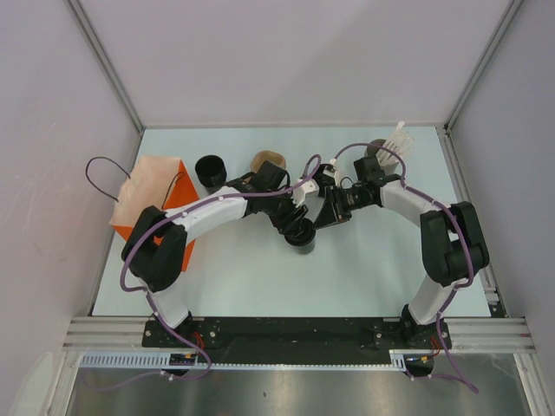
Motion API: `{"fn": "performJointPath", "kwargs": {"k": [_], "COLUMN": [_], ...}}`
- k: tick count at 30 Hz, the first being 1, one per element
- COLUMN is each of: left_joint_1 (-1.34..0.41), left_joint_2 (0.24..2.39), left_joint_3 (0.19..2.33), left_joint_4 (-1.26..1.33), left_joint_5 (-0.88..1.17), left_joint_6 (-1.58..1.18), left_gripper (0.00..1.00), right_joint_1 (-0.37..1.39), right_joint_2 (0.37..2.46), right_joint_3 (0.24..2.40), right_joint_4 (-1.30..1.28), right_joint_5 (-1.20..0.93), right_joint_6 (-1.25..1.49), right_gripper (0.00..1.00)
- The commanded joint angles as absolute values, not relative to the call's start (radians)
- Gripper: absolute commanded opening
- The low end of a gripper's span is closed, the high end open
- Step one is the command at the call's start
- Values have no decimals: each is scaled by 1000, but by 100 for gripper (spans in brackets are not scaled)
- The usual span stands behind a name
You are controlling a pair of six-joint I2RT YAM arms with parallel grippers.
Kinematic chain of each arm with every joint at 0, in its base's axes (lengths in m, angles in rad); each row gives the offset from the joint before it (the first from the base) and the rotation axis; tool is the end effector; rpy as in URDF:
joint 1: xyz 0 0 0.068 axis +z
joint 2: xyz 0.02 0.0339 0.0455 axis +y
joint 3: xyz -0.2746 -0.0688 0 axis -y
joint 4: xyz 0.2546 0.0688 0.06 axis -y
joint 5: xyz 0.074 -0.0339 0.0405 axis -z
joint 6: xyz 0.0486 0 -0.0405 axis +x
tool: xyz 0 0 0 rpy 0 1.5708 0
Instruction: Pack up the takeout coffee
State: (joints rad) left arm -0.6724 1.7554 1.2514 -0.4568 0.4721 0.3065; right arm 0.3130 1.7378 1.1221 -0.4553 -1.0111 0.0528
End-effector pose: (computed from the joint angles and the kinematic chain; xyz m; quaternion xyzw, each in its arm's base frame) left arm 0.2910 -0.2599 0.2169 0.4980 0.7855 -0.2725 0.2465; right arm 0.3260 0.1488 0.1986 -0.2287 0.8250 0.5008 0.1274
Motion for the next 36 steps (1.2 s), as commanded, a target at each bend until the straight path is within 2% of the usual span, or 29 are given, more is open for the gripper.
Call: {"fn": "performJointPath", "kwargs": {"k": [1,9,17,26,36], "left_joint_1": [-684,-686,-692,-696,-703], "left_joint_2": [1807,1807,1812,1809,1801], "left_joint_3": [1249,1247,1256,1264,1273], "left_joint_4": [-518,-519,-523,-529,-538], "left_joint_5": [376,371,365,362,367], "left_joint_6": [360,361,359,357,354], "left_gripper": [53,53,53,54,53], "right_joint_1": [314,281,262,296,295], "right_joint_2": [1763,1769,1772,1772,1793], "right_joint_3": [1140,1138,1140,1140,1138], "right_joint_4": [-471,-454,-454,-443,-456], "right_joint_5": [-951,-1071,-1132,-1085,-1075], "right_joint_6": [23,69,80,89,64], "right_gripper": [28,40,44,43,32]}}
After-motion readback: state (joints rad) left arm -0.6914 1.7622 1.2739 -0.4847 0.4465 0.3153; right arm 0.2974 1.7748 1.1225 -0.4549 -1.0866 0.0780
